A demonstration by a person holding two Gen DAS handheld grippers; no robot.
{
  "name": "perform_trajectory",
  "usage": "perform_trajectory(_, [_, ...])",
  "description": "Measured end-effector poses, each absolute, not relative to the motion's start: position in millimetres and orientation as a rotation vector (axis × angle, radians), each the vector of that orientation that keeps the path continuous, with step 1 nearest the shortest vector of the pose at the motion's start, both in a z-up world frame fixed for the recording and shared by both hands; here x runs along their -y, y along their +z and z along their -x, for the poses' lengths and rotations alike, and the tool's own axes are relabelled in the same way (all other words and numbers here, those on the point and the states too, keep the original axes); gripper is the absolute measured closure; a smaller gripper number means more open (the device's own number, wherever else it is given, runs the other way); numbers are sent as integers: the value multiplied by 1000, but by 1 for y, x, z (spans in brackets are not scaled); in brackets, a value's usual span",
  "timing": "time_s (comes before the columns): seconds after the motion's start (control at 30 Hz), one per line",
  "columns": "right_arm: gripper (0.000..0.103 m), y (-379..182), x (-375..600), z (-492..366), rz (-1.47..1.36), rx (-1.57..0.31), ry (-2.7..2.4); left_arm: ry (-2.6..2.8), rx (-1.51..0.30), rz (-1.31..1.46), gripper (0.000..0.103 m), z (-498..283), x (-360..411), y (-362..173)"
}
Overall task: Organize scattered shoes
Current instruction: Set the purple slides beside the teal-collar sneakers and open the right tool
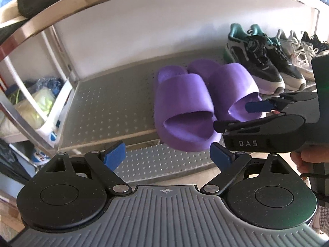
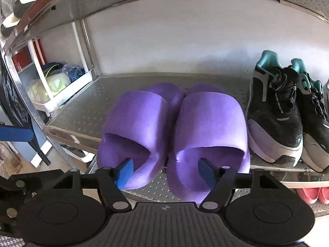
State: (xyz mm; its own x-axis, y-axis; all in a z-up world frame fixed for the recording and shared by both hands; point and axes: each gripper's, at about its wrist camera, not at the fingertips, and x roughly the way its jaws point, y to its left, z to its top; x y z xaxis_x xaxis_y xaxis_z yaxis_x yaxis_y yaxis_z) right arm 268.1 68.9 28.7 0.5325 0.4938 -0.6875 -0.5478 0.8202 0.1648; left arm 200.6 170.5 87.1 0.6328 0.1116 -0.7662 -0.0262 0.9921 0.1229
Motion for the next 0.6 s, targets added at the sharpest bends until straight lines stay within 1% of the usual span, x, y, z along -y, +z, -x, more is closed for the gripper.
perform_trajectory(0.2, [24,25,-76,-262,136,-789,623,94,-890,-92,10,-198,-176,87])
perform_trajectory(0.6, [25,18,-76,-279,99,-795,615,90,-908,-106,10,-201,-170,83])
